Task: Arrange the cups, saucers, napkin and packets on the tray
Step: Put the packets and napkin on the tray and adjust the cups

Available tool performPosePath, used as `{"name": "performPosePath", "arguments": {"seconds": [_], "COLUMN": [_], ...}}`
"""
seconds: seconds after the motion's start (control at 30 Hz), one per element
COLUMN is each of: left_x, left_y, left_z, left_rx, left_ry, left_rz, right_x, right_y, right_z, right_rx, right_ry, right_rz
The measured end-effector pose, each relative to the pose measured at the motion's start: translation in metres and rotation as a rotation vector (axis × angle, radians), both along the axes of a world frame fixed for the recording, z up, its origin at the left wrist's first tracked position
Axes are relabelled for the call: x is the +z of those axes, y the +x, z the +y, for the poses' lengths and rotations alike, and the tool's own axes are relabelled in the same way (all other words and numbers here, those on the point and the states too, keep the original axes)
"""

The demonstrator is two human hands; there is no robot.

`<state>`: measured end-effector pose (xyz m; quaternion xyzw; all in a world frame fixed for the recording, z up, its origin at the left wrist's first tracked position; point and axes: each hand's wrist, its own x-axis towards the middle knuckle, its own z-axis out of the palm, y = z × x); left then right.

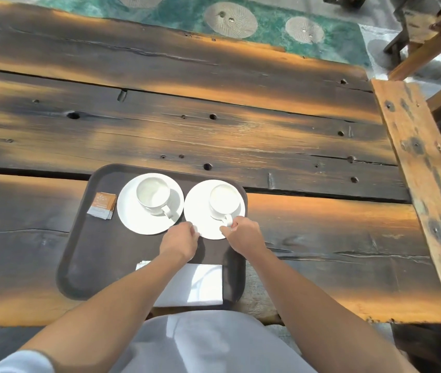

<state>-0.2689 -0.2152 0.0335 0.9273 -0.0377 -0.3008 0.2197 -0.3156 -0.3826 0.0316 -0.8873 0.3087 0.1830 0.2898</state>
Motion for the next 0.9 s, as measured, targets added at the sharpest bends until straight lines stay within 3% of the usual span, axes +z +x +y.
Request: {"name": "performPosePath", "arguments": {"seconds": [0.3, 0.57, 0.9], "left_x": [-0.012, -0.019, -0.021], "left_y": [0.019, 0.026, 0.015], "left_z": [-0.016, -0.023, -0.025], "left_rx": [0.12, 0.407, 0.8], "left_ry": [-0.023, -0.157, -0.315], "left_rz": [0.137, 0.322, 0.408], "right_x": [-0.001, -0.003, -0.005], "right_y": [0.01, 0.015, 0.017], "right_z": [-0.005, 0.0, 0.012], "right_rx": [0.028, 0.174, 0.115], "right_ry": [0.016, -0.144, -0.09], "right_rz": [0.047, 0.101, 0.092]}}
